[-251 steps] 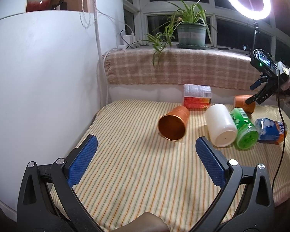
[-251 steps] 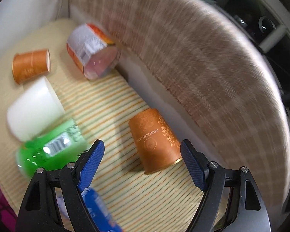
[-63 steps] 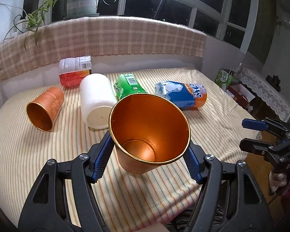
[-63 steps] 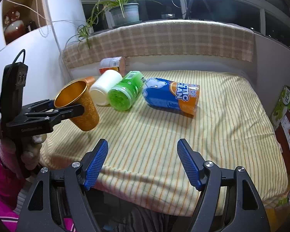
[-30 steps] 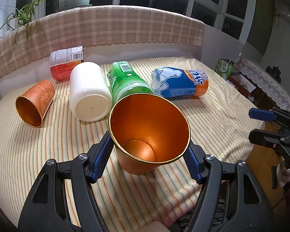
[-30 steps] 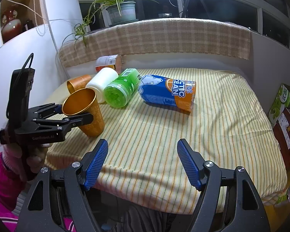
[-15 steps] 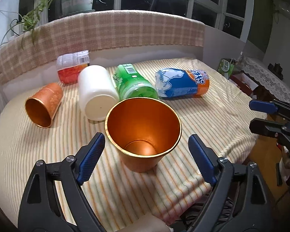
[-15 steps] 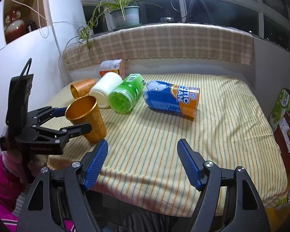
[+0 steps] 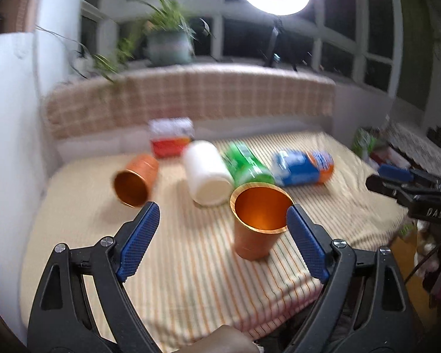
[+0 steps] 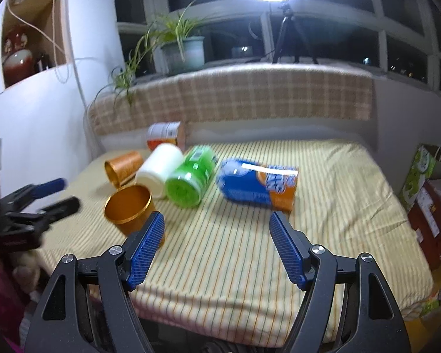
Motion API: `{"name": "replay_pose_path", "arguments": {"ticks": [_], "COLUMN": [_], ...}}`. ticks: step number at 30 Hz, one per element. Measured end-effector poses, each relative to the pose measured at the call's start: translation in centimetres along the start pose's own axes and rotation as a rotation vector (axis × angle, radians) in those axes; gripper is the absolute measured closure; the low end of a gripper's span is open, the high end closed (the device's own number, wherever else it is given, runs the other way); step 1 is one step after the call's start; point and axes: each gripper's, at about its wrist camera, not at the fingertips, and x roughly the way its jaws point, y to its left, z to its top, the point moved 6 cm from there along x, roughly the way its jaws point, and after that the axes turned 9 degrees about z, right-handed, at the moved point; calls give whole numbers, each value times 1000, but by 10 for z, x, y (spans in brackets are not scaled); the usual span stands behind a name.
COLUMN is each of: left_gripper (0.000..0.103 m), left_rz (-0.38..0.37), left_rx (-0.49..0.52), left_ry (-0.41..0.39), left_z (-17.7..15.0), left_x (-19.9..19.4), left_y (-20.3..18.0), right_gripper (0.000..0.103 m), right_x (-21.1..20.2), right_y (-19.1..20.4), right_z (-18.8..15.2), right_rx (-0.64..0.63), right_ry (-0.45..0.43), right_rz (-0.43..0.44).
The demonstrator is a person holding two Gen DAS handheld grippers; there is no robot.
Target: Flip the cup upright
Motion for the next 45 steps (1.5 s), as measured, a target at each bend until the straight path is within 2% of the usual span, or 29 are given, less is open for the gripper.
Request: {"name": "replay_pose_path", "arguments": {"ticks": [5, 10, 18, 30, 45], "left_gripper": [7, 2, 1, 0, 0], "left_rz": [131, 183, 210, 241, 245], "left_rx": [-32, -43, -86, -83, -95], "left_ry": [-106, -157, -162, -170, -164], "left_z": [13, 17, 18, 16, 18], "left_x": [-26, -40, -49, -53, -51], "left_y": [14, 20, 29, 29, 33], "right_gripper": [24, 23, 20, 20, 20], "right_x": [-7, -12, -15, -19, -19], "right_y": [12, 21, 22, 18, 17], "right_z": [14, 23, 30, 31, 33], "right_rx": [-44, -77, -68, -49, -52], "right_ry": [-64, -108, -145, -158, -168], "right_rz": [-63, -123, -175, -187, -205]}}
